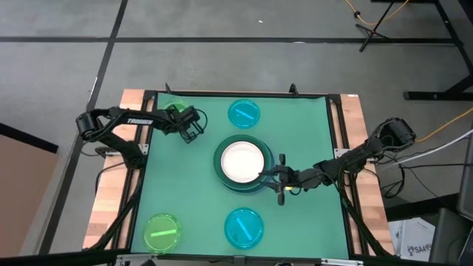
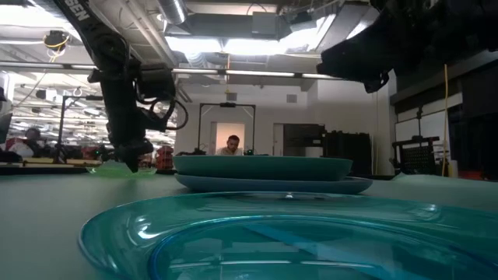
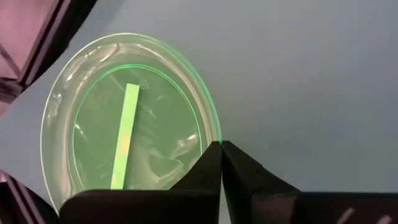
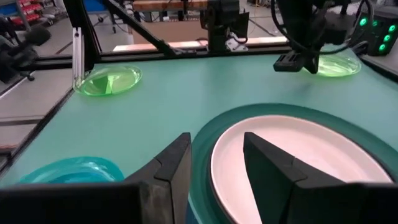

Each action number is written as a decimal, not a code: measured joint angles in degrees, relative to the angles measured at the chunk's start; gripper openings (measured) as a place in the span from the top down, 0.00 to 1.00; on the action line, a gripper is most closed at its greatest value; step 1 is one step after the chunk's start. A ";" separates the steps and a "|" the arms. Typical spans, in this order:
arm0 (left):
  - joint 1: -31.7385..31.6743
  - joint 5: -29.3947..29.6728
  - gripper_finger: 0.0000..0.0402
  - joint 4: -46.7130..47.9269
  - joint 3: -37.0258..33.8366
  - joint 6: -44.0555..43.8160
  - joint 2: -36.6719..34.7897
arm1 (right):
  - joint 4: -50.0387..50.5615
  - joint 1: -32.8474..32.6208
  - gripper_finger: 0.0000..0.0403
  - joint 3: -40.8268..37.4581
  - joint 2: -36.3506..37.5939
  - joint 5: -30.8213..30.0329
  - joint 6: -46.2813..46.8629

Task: Stack plastic plates
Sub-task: Stack the top green plate on top of the white plate

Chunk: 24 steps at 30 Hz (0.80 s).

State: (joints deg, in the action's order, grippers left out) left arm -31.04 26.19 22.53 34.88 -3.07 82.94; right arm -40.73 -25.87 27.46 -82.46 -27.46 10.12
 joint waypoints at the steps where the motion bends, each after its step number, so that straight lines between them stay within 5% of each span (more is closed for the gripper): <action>1: 0.89 0.07 1.00 0.49 0.03 -0.63 0.00 | 0.10 0.01 0.66 0.00 -0.31 0.00 0.21; 24: 29.63 2.09 1.00 15.16 19.43 -15.86 -0.09 | 1.31 -0.05 0.66 0.00 -0.91 7.79 2.08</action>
State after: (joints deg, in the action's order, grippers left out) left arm -1.41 28.28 37.69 54.31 -18.92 82.85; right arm -39.42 -25.91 27.46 -83.37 -19.67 12.21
